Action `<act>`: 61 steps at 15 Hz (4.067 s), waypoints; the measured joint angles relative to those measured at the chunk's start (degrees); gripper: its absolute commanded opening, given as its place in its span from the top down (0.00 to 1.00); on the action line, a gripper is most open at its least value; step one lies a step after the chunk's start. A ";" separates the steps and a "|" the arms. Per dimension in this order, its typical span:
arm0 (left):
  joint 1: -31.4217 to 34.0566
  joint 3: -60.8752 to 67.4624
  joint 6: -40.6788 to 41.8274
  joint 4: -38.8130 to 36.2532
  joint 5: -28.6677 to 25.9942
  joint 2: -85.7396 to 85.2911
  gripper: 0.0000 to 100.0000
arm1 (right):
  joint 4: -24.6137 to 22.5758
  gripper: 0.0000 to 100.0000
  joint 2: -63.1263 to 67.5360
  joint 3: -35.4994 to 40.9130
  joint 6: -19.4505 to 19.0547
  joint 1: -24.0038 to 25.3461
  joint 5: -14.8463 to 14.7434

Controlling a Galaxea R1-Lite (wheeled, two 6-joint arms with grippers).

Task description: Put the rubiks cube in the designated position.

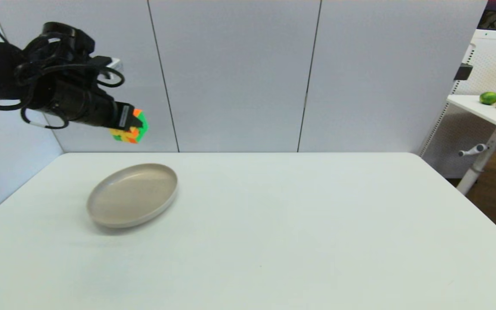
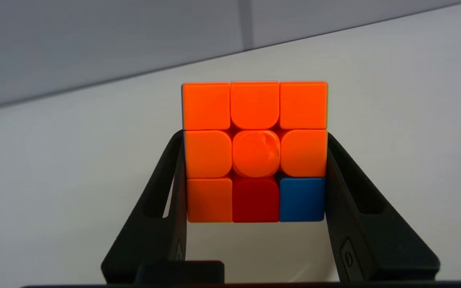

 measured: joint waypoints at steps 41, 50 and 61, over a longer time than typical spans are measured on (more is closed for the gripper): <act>16.47 50.21 1.30 -10.34 -12.71 -48.07 0.00 | 0.00 0.00 0.00 0.00 -0.02 0.00 0.00; 6.69 96.94 -3.35 -29.05 -6.13 -99.72 0.00 | 0.00 0.00 0.00 0.00 -0.02 0.00 0.00; 6.36 99.61 -8.05 -27.03 -2.07 -107.53 0.00 | -0.02 0.00 0.00 0.00 -0.07 0.00 -0.05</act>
